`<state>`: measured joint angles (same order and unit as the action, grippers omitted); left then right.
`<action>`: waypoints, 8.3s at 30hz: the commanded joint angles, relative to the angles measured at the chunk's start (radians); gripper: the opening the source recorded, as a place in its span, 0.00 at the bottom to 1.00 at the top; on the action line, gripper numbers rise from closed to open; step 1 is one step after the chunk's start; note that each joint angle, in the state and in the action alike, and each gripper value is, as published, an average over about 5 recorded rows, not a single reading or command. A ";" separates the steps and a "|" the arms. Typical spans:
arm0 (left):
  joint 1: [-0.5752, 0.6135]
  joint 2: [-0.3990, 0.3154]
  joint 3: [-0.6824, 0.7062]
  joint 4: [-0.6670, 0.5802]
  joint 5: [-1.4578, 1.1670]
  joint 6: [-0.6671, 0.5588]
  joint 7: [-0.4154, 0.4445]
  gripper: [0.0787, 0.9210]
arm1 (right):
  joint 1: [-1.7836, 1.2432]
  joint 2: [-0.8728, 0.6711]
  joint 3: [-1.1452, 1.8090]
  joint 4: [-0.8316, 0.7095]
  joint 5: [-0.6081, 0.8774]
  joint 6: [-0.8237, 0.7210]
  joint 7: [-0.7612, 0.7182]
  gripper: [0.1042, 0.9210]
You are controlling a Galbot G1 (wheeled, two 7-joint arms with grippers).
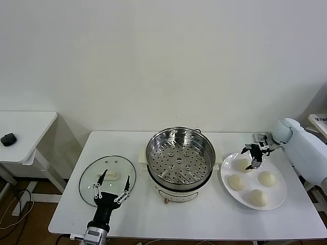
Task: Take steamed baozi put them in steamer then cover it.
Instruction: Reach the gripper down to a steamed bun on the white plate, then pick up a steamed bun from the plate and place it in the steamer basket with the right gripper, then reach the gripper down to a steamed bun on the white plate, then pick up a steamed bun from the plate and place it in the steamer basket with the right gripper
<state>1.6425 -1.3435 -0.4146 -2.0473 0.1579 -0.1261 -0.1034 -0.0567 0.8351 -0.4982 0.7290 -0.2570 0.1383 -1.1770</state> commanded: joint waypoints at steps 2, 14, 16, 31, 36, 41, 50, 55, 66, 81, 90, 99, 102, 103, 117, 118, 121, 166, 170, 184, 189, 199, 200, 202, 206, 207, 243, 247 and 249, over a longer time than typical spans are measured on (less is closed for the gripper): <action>-0.003 0.001 0.000 0.005 -0.001 0.001 0.000 0.88 | 0.003 0.036 0.006 -0.068 -0.070 0.028 -0.004 0.88; -0.004 0.000 -0.003 0.008 -0.003 -0.001 -0.002 0.88 | -0.007 0.038 0.001 -0.060 -0.078 0.044 0.002 0.81; -0.005 0.000 -0.004 0.008 -0.004 -0.001 -0.003 0.88 | -0.008 0.039 -0.001 -0.058 -0.076 0.045 0.007 0.79; -0.011 0.002 -0.003 -0.012 -0.010 0.004 -0.005 0.88 | 0.157 -0.098 -0.176 0.202 0.086 0.101 -0.022 0.67; -0.010 0.004 -0.001 -0.020 -0.010 0.006 -0.006 0.88 | 0.350 -0.113 -0.302 0.314 0.174 0.226 -0.046 0.66; -0.008 0.003 0.000 -0.028 -0.010 0.006 -0.007 0.88 | 0.503 -0.049 -0.391 0.414 0.228 0.335 -0.063 0.66; 0.000 0.001 -0.001 -0.038 -0.011 0.003 -0.008 0.88 | 0.623 0.134 -0.486 0.511 0.229 0.497 -0.067 0.65; 0.002 0.001 -0.002 -0.039 -0.011 0.000 -0.009 0.88 | 0.604 0.226 -0.528 0.504 0.175 0.541 -0.070 0.65; 0.002 0.003 -0.009 -0.045 -0.020 -0.001 -0.012 0.88 | 0.396 0.340 -0.439 0.375 -0.063 0.608 -0.064 0.65; -0.002 0.003 -0.014 -0.041 -0.024 0.000 -0.015 0.88 | 0.315 0.390 -0.383 0.286 -0.164 0.635 -0.048 0.65; -0.002 0.003 -0.017 -0.039 -0.026 0.000 -0.017 0.88 | 0.318 0.388 -0.374 0.292 -0.161 0.631 -0.040 0.74; -0.005 0.005 -0.011 -0.042 -0.026 0.002 -0.017 0.88 | 0.490 0.170 -0.507 0.476 0.261 0.351 -0.106 0.88; -0.007 0.005 -0.006 -0.044 -0.025 0.004 -0.017 0.88 | 0.603 0.060 -0.584 0.542 0.440 0.203 -0.110 0.88; -0.007 0.005 -0.004 -0.045 -0.025 0.004 -0.017 0.88 | 0.642 0.025 -0.614 0.556 0.491 0.153 -0.110 0.88; -0.004 0.009 0.013 -0.057 -0.024 0.006 -0.018 0.88 | 0.660 -0.232 -0.827 0.454 0.653 -0.123 -0.130 0.88; -0.003 0.010 0.012 -0.056 -0.024 0.006 -0.018 0.88 | 0.632 -0.242 -0.823 0.451 0.641 -0.126 -0.126 0.88; -0.003 0.012 0.009 -0.052 -0.024 0.006 -0.019 0.88 | 0.534 -0.266 -0.801 0.447 0.608 -0.132 -0.101 0.88; -0.002 0.003 -0.003 -0.049 -0.023 0.007 -0.034 0.88 | 0.120 -0.186 -0.542 0.381 0.418 -0.151 0.124 0.79; -0.003 0.002 -0.002 -0.050 -0.023 0.007 -0.035 0.88 | 0.129 -0.188 -0.544 0.388 0.416 -0.151 0.124 0.72; -0.014 0.007 0.008 -0.067 -0.024 0.017 -0.038 0.88 | 0.631 -0.194 -0.782 0.496 0.517 -0.161 -0.066 0.64; -0.012 0.009 0.008 -0.081 -0.025 0.018 -0.040 0.88 | 0.878 -0.116 -0.942 0.545 0.644 -0.188 -0.126 0.62; -0.015 0.014 0.014 -0.077 -0.025 0.016 -0.043 0.88 | 1.011 0.061 -1.046 0.722 0.862 -0.311 -0.028 0.60; -0.016 0.015 0.015 -0.075 -0.025 0.015 -0.044 0.88 | 1.009 0.081 -1.054 0.732 0.882 -0.326 -0.009 0.59; -0.020 0.015 0.018 -0.070 -0.026 0.014 -0.045 0.88 | 1.000 0.121 -1.069 0.744 0.901 -0.348 0.021 0.58; -0.031 0.013 0.026 -0.056 -0.026 0.013 -0.046 0.88 | 0.965 0.202 -1.091 0.741 0.908 -0.375 0.064 0.57; -0.034 0.012 0.028 -0.053 -0.026 0.012 -0.046 0.88 | 0.953 0.222 -1.092 0.736 0.909 -0.381 0.076 0.57; -0.045 0.012 0.019 -0.041 -0.034 0.014 -0.053 0.88 | 0.662 0.447 -1.042 0.545 0.840 -0.433 0.241 0.59; -0.045 0.012 0.018 -0.041 -0.034 0.014 -0.054 0.88 | 0.659 0.444 -1.038 0.546 0.845 -0.433 0.252 0.65; -0.045 0.012 0.018 -0.040 -0.034 0.015 -0.054 0.88 | 0.659 0.438 -1.033 0.550 0.846 -0.432 0.256 0.70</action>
<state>1.5974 -1.3319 -0.3964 -2.0884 0.1239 -0.1132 -0.1568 0.6225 1.2640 -1.5365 1.2862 0.5918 -0.2914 -0.9386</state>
